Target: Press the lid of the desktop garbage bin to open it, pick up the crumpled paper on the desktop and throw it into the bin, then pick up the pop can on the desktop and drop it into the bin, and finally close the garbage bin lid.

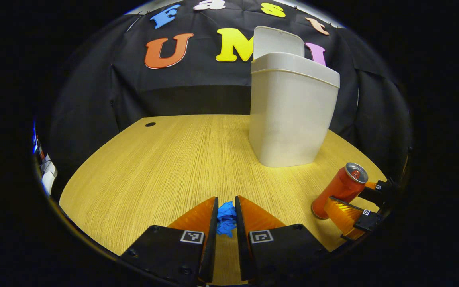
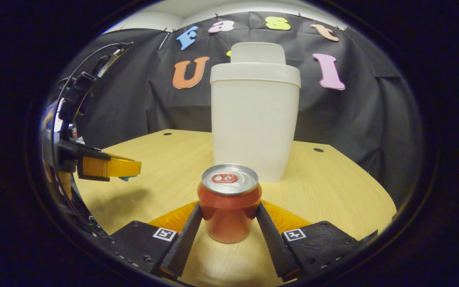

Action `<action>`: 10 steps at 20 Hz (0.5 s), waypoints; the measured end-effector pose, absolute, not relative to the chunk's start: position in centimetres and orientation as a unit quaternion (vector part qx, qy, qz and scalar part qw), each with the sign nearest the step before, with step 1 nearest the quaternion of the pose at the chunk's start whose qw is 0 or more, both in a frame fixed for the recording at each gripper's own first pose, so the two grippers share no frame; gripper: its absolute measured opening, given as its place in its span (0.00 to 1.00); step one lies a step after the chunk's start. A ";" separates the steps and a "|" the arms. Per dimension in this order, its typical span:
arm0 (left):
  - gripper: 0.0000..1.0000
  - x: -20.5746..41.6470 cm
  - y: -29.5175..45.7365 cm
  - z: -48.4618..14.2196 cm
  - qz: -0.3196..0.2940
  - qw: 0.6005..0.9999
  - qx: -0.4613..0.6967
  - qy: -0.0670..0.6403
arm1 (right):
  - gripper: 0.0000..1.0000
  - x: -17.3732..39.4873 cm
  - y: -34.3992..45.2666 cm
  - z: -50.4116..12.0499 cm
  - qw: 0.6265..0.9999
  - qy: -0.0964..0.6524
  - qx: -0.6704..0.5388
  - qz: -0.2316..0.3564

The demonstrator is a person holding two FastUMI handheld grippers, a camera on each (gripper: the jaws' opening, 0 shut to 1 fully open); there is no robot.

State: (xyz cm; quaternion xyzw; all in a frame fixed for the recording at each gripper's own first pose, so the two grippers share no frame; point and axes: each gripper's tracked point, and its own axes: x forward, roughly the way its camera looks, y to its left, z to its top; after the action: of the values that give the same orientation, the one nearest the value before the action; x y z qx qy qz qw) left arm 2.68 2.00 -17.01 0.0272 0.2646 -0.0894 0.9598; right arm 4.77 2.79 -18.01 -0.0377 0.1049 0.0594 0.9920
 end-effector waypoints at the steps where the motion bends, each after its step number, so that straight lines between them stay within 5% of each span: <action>1: 0.28 2.7 2.2 -16.5 -0.087 0.962 0.029 0.256 | 0.82 4.7 2.7 -17.1 0.993 0.098 -0.036 0.058; 10: 0.28 0.7 2.1 -7.8 -0.050 0.988 0.004 0.148 | 0.81 2.1 -1.7 -7.1 0.998 0.032 -0.028 0.036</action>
State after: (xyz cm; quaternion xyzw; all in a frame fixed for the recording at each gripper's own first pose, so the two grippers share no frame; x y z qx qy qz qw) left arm 0.73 2.09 -7.82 0.0045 0.1478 -0.0496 0.9878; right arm 2.09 -1.71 -7.14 -0.0282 0.0315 0.0361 0.9985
